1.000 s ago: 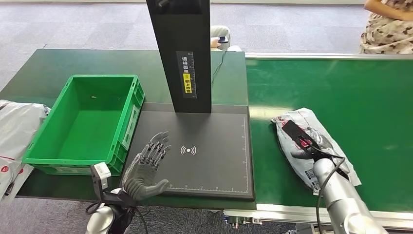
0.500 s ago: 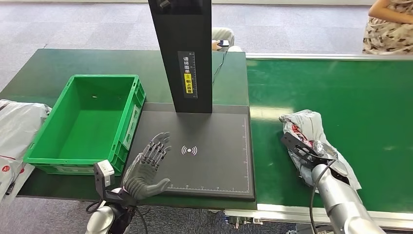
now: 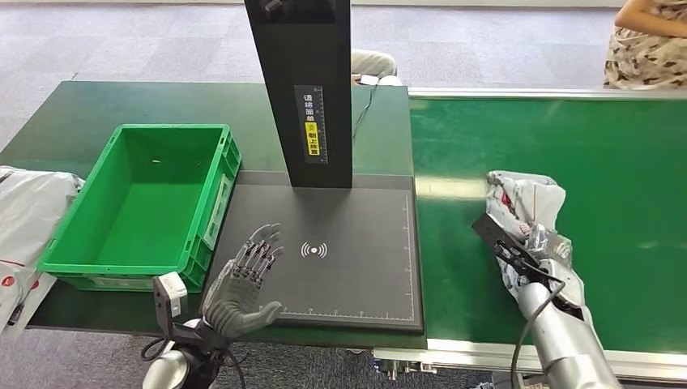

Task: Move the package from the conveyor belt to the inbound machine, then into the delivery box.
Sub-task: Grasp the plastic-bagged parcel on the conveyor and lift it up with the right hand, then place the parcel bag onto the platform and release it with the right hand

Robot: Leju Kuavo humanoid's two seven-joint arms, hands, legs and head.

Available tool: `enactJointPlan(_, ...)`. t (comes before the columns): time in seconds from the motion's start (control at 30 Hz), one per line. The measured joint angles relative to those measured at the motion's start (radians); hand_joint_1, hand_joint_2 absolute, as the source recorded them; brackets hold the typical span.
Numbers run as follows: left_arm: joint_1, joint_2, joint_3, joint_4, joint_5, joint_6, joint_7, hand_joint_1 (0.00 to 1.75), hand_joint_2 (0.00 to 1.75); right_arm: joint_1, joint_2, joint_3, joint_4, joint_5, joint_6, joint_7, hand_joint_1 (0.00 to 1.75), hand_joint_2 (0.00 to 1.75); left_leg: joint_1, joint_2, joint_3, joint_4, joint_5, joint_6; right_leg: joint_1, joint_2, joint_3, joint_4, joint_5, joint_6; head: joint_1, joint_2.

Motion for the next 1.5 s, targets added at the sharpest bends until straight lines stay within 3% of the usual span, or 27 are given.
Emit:
enactJointPlan(0.13, 0.014, -0.015, 0.007, -0.024, 0.008, 0.012, -0.035, 0.00, 1.75, 0.074, 0.035, -0.023, -0.196, -0.077, -0.140, -0.153, 1.75, 1.75, 0.000, 0.000, 0.000, 0.000, -0.001, 0.001, 0.000, -0.001, 0.000, 0.000, -0.001, 0.000, 0.000, 0.000)
enactJointPlan(0.27, 0.008, -0.027, 0.014, -0.030, 0.014, 0.046, -0.054, 0.00, 1.75, 0.142, 0.069, -0.020, -0.382, -0.120, -0.170, -0.272, 1.75, 1.75, 0.000, 0.000, 0.000, 0.000, -0.001, 0.000, 0.000, -0.001, 0.000, 0.000, -0.001, 0.000, 0.000, 0.000)
enactJointPlan(0.43, -0.014, -0.037, 0.022, -0.030, 0.015, 0.087, -0.081, 0.00, 1.75, 0.205, 0.090, 0.039, -0.548, -0.169, -0.115, -0.444, 1.75, 1.75, 0.000, 0.000, 0.000, -0.001, -0.001, 0.000, 0.000, 0.000, 0.000, 0.000, -0.001, 0.000, 0.000, 0.000)
enactJointPlan(0.6, -0.042, -0.036, 0.022, -0.020, 0.032, 0.090, -0.103, 0.00, 1.75, 0.228, 0.092, 0.164, -0.602, -0.211, 0.022, -0.571, 1.75, 1.75, 0.000, 0.001, 0.000, -0.001, 0.000, 0.001, 0.000, 0.000, 0.000, 0.000, -0.001, 0.000, 0.000, 0.000)
enactJointPlan(0.73, -0.064, -0.034, 0.019, 0.000, 0.042, 0.088, -0.115, 0.00, 1.75, 0.202, 0.090, 0.310, -0.544, -0.208, 0.106, -0.641, 1.75, 1.75, 0.000, 0.002, 0.000, -0.001, 0.000, 0.001, 0.000, 0.001, 0.000, 0.000, -0.001, -0.001, 0.000, 0.000)
enactJointPlan(0.87, -0.063, -0.029, 0.013, 0.007, 0.049, 0.091, -0.120, 0.00, 1.75, 0.135, 0.090, 0.425, -0.428, -0.161, 0.120, -0.636, 1.75, 1.75, 0.000, 0.001, 0.000, -0.001, 0.000, 0.001, 0.001, 0.001, 0.000, 0.000, -0.001, 0.000, 0.000, 0.000)
enactJointPlan(1.13, -0.057, -0.026, 0.006, 0.008, 0.052, 0.091, -0.122, 0.00, 1.75, -0.040, 0.106, 0.672, -0.113, 0.064, -0.018, -0.572, 1.75, 1.75, 0.000, 0.001, 0.000, -0.001, 0.000, 0.001, 0.000, 0.001, 0.000, 0.000, -0.001, 0.000, 0.000, 0.000)
enactJointPlan(1.4, -0.080, -0.020, -0.011, 0.027, 0.064, 0.082, -0.122, 0.00, 1.75, -0.178, 0.138, 0.872, 0.059, 0.131, -0.180, -0.656, 1.75, 1.75, 0.000, 0.001, 0.001, 0.000, 0.000, 0.000, 0.001, 0.001, 0.000, 0.000, -0.001, -0.001, 0.000, 0.000)
enactJointPlan(1.43, -0.086, -0.019, -0.016, 0.031, 0.067, 0.082, -0.122, 0.00, 1.75, -0.185, 0.140, 0.889, 0.066, 0.123, -0.190, -0.669, 1.57, 1.75, 0.000, 0.001, 0.001, 0.000, 0.000, 0.000, 0.001, 0.001, 0.000, 0.000, -0.001, -0.001, 0.000, 0.000)
enactJointPlan(1.5, -0.096, -0.016, -0.024, 0.039, 0.074, 0.082, -0.122, 0.00, 1.75, -0.193, 0.143, 0.917, 0.073, 0.105, -0.202, -0.686, 0.71, 1.75, 0.000, 0.001, 0.001, 0.000, 0.000, 0.000, 0.001, 0.001, 0.000, 0.000, -0.001, 0.000, 0.000, 0.000)
